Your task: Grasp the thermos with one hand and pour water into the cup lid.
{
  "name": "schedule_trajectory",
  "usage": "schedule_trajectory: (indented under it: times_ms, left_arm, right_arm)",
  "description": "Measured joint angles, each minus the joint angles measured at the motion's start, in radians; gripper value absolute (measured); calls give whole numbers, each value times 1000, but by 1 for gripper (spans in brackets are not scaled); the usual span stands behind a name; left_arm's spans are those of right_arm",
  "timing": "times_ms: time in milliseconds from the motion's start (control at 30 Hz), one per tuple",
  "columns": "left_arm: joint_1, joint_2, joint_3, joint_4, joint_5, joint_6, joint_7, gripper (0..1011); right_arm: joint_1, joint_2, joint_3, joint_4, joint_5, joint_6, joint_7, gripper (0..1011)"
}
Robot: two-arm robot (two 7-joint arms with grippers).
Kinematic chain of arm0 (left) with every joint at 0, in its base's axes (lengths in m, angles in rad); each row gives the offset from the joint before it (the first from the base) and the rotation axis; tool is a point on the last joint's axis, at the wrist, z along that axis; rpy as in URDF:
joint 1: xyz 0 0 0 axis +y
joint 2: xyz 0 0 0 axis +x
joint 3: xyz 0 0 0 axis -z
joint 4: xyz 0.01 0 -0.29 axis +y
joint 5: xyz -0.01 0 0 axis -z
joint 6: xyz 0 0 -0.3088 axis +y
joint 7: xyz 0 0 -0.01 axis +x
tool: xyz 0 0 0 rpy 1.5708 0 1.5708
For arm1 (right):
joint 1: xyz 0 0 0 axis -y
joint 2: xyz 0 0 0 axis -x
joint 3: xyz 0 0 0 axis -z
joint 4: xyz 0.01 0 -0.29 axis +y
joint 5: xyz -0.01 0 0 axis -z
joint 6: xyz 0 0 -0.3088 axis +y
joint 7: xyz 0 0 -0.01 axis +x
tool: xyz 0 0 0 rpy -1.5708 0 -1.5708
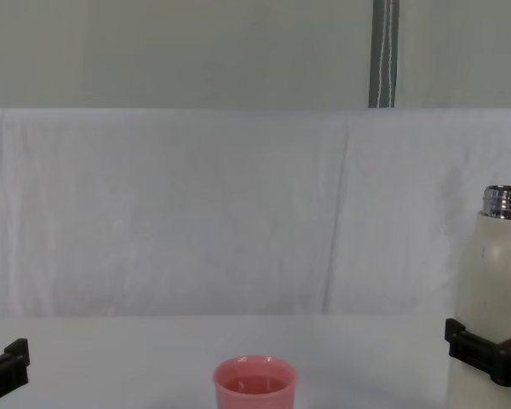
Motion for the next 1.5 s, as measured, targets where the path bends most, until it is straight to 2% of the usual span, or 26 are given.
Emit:
schedule_trajectory:
  times_ms: [1500]
  left_arm:
    - [0,0,0,0,0,0,0,1001]
  right_arm:
    - [0,0,-1,-1,-2,1,0,956]
